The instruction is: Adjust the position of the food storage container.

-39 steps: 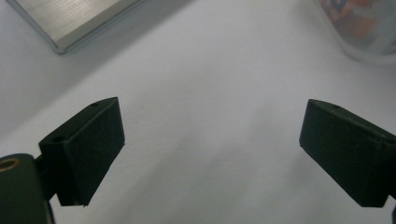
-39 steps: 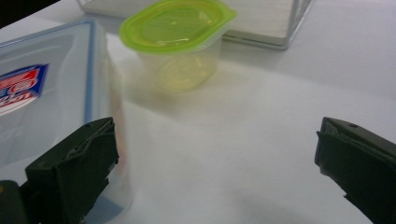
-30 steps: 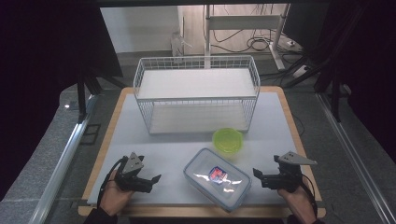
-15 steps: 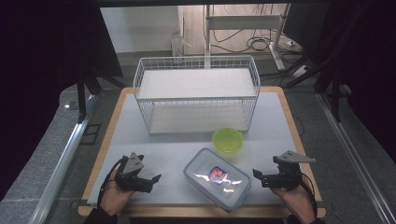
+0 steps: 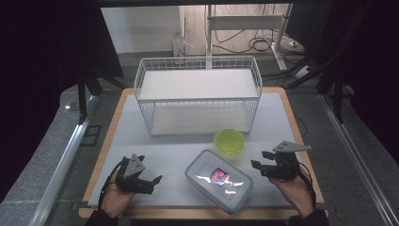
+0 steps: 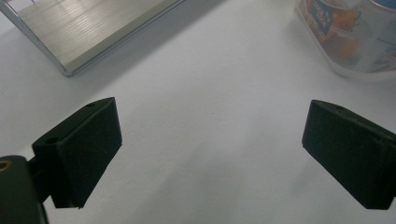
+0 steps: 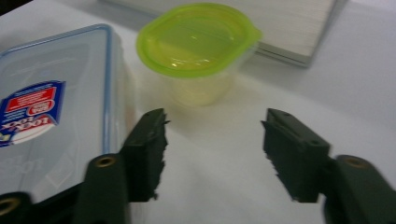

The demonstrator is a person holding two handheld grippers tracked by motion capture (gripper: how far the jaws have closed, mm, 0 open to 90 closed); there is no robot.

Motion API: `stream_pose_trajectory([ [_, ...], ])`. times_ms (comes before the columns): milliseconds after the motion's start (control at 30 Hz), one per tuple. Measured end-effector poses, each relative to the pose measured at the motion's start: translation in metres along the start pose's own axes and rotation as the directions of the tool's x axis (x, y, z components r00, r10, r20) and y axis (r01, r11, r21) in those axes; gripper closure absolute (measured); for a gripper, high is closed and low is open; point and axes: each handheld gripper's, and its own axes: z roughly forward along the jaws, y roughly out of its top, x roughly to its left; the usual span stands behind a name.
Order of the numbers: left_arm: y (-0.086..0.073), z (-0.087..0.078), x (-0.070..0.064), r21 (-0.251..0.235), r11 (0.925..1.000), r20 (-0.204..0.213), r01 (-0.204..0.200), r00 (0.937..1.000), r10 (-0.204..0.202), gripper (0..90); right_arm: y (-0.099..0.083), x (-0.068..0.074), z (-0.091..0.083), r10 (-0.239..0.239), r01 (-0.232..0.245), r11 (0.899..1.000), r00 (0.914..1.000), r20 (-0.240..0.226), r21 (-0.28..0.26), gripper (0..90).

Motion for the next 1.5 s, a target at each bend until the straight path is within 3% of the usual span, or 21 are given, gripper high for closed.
stream_pose_trajectory([
  [200, 0.000, -0.001, -0.001, -0.010, 0.9999, -0.007, -0.011, 0.9999, 0.011, 4.7, 0.024, 0.005, 0.015, -0.081, 0.082, 0.996, 0.9958, -0.043, 0.028, 60.9],
  [233, 0.000, -0.001, -0.001, -0.010, 0.9999, -0.007, -0.011, 0.9999, 0.011, 4.7, 0.024, 0.005, 0.015, -0.081, 0.082, 0.996, 0.9958, -0.043, 0.028, 60.9],
  [300, 0.000, -0.001, -0.001, -0.012, 0.9998, -0.007, -0.017, 0.9998, 0.016, 4.7, 0.034, 0.006, 0.024, -0.124, 0.126, 0.991, 0.9909, -0.052, 0.040, 70.2],
  [467, 0.000, -0.001, -0.001, -0.011, 0.9997, -0.011, -0.023, 0.9997, 0.023, 4.8, 0.057, 0.009, 0.044, -0.161, 0.164, 0.986, 0.9834, -0.083, 0.023, 89.7],
  [767, 0.000, -0.001, -0.001, 0.007, 0.9991, -0.010, -0.042, 0.9991, 0.042, 4.9, 0.088, 0.013, 0.076, -0.172, 0.173, 0.985, 0.9787, -0.113, 0.006, 89.9],
  [933, 0.000, -0.001, -0.001, 0.010, 0.9990, -0.012, -0.045, 0.9989, 0.045, 5.0, 0.104, 0.022, 0.102, -0.201, 0.204, 0.979, 0.9686, -0.147, 0.009, 89.9],
  [1167, 0.001, 0.000, -0.002, 0.018, 0.9982, -0.009, -0.057, 0.9983, 0.057, 5.1, 0.107, 0.037, 0.132, -0.243, 0.256, 0.965, 0.9536, -0.178, 0.055, 89.8],
  [1333, 0.001, 0.000, -0.003, 0.021, 0.9980, -0.007, -0.060, 0.9981, 0.060, 5.1, 0.105, 0.043, 0.143, -0.264, 0.286, 0.954, 0.9457, -0.189, 0.096, 89.8],
  [1467, 0.001, 0.000, -0.003, 0.021, 0.9978, -0.007, -0.064, 0.9979, 0.064, 5.0, 0.101, 0.043, 0.146, -0.270, 0.294, 0.947, 0.9469, -0.175, 0.131, 89.8],
  [1500, 0.001, 0.000, -0.003, 0.021, 0.9978, -0.007, -0.063, 0.9980, 0.063, 5.0, 0.100, 0.042, 0.146, -0.261, 0.285, 0.950, 0.9484, -0.180, 0.125, 89.9],
])
